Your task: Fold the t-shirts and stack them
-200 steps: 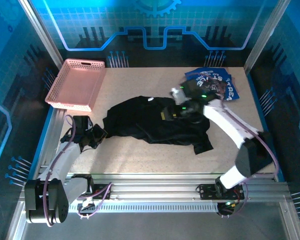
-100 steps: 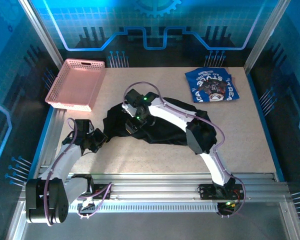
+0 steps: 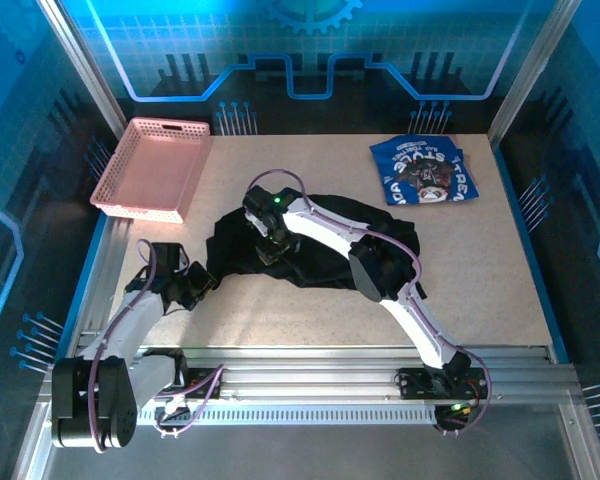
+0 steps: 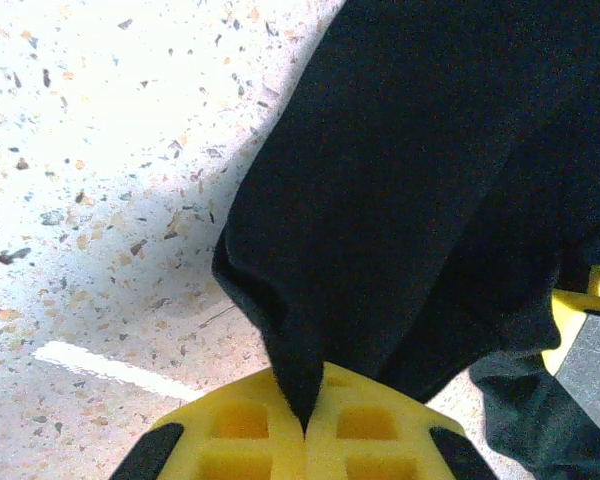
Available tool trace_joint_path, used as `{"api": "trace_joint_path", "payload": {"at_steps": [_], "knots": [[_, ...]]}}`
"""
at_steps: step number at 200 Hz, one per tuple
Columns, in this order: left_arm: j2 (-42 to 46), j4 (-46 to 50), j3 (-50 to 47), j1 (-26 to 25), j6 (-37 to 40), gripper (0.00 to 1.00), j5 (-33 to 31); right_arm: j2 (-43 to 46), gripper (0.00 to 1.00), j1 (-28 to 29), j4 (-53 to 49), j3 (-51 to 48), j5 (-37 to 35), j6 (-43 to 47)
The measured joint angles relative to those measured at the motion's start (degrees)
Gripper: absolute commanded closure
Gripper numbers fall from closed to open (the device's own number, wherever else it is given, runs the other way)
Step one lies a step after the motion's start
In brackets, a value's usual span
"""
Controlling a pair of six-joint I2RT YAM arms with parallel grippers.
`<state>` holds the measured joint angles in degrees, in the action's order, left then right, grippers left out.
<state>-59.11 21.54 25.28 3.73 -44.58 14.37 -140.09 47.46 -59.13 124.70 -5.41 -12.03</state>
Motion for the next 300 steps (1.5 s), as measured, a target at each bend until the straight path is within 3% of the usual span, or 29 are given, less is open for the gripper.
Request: {"api": "trace_joint_path", "payload": {"at_steps": [51, 85, 128, 148, 187, 210, 237, 264, 300], "knots": [[-0.02, 0.0, 0.0, -0.04, 0.44, 1.0, 0.0, 0.0, 0.61, -2.29, 0.31, 0.81, 0.13, -2.86], [-0.24, -0.02, 0.0, -0.04, 1.09, 1.0, -0.07, 0.0, 0.74, -4.09, 0.7, 0.22, 1.27, -4.68], [-0.94, -0.42, 0.0, -0.04, 1.14, 1.0, -0.17, 0.02, 1.0, -4.57, 0.74, 0.2, 1.77, -5.95], [-0.94, -0.37, 0.13, -0.04, 1.25, 1.0, -0.17, 1.77, 1.0, -4.92, 1.27, -1.16, 1.51, -6.4], [-1.18, 2.03, 6.16, 0.22, 1.27, 1.0, -0.59, 17.53, 1.0, -9.75, 2.69, -7.76, 1.18, -7.69], [-1.62, 2.75, 14.03, 1.77, 1.31, 1.0, -0.37, 32.02, 1.0, -18.05, 5.03, -10.45, 2.62, -9.29], [-3.15, 2.34, 27.56, 2.45, 2.25, 1.0, 3.58, 46.34, 1.0, -28.35, 6.62, -13.53, 10.58, -11.37], [-6.38, 2.19, 40.63, 2.38, 3.93, 1.0, 6.16, 52.83, 1.0, -33.27, 6.73, -14.03, 18.25, -11.56], [-12.22, 2.64, 51.39, 2.38, 4.26, 1.0, 7.98, 54.64, 1.0, -35.93, 6.01, -13.11, 23.47, -9.79]]}}
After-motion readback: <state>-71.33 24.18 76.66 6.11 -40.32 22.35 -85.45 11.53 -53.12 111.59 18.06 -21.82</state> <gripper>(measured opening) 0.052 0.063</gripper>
